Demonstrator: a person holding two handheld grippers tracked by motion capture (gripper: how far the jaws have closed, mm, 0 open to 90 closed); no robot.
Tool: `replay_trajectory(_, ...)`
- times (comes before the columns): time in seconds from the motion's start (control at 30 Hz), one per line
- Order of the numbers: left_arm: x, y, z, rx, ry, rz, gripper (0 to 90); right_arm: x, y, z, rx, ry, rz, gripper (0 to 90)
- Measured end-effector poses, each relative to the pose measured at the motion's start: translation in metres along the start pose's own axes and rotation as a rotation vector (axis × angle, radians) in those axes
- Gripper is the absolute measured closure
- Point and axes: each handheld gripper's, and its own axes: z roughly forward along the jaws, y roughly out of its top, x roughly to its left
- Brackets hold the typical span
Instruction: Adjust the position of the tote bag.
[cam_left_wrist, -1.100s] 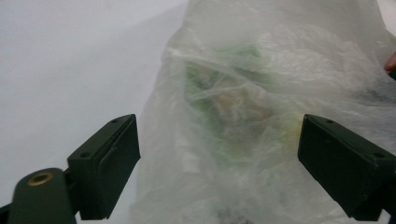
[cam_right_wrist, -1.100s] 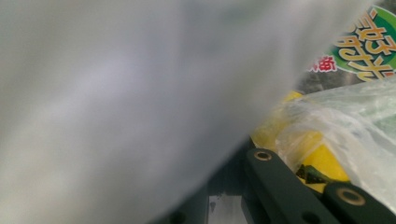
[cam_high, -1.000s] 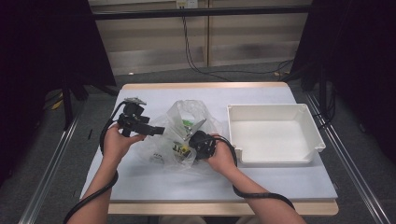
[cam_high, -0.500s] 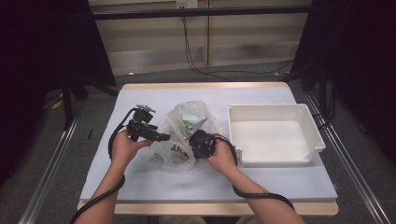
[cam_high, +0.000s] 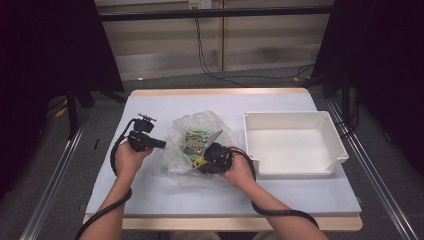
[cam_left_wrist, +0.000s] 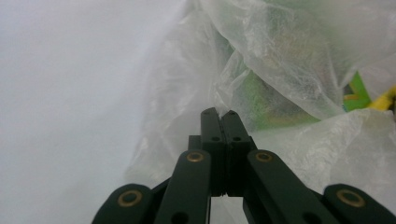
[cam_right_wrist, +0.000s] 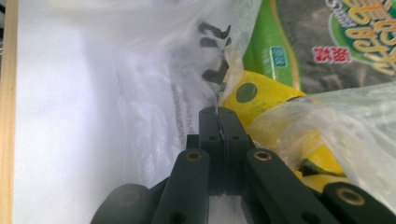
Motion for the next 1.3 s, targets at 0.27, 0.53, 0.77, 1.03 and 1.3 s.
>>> replay_trajectory(0.27,0.013,-0.008,0.004,-0.001,-0.029,-0.050,90.0,0.005,-0.002,-0.005,0.000,-0.020,0.016,73.1)
replay_trajectory(0.53,0.010,-0.007,0.002,0.002,-0.046,-0.033,90.0,0.009,0.018,-0.004,-0.076,-0.038,0.010,55.0)
replay_trajectory(0.77,0.010,-0.008,0.004,-0.012,-0.044,-0.055,90.0,0.012,0.029,0.021,-0.051,-0.037,0.005,67.4)
replay_trajectory(1.03,0.017,-0.007,0.005,-0.037,-0.017,-0.040,90.0,0.018,0.022,0.028,-0.025,0.008,-0.017,89.3)
replay_trajectory(1.3,0.022,-0.008,0.014,-0.019,-0.003,-0.066,90.0,0.031,0.018,0.031,-0.039,0.039,-0.021,89.3)
